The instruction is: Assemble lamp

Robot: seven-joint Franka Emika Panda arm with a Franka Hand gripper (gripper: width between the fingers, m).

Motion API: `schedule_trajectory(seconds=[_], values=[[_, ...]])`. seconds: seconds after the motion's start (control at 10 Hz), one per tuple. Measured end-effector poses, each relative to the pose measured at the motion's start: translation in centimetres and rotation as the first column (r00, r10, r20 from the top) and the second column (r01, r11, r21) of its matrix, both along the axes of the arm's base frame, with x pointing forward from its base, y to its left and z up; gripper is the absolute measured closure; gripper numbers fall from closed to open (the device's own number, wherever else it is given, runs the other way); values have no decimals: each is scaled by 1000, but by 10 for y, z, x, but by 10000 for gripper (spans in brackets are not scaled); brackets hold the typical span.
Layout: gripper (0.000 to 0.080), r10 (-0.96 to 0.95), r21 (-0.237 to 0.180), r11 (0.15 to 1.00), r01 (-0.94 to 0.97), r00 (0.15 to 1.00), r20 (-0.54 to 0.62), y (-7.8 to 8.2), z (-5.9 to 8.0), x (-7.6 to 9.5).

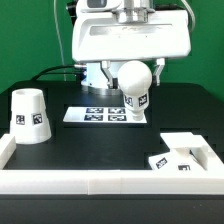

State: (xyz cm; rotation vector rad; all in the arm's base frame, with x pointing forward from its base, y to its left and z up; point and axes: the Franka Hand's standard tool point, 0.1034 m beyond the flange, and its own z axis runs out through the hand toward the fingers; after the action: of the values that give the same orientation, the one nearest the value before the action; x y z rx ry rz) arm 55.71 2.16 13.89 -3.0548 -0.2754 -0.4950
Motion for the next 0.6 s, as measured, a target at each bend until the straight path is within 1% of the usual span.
schedule_trajectory(seconds=[0.1, 0.2, 0.3, 0.4, 0.5, 0.6], values=[[222, 62, -36, 998, -60, 996, 57, 6, 4, 6], [222, 91, -46, 995, -88, 993, 74, 14, 8, 9], [222, 147, -67, 988, -141, 985, 86, 20, 11, 14], [222, 187, -90, 980, -177, 976, 114, 20, 11, 20], [222, 172, -91, 983, -162, 977, 128, 16, 9, 17], [222, 173, -90, 983, -163, 977, 122, 16, 8, 16]])
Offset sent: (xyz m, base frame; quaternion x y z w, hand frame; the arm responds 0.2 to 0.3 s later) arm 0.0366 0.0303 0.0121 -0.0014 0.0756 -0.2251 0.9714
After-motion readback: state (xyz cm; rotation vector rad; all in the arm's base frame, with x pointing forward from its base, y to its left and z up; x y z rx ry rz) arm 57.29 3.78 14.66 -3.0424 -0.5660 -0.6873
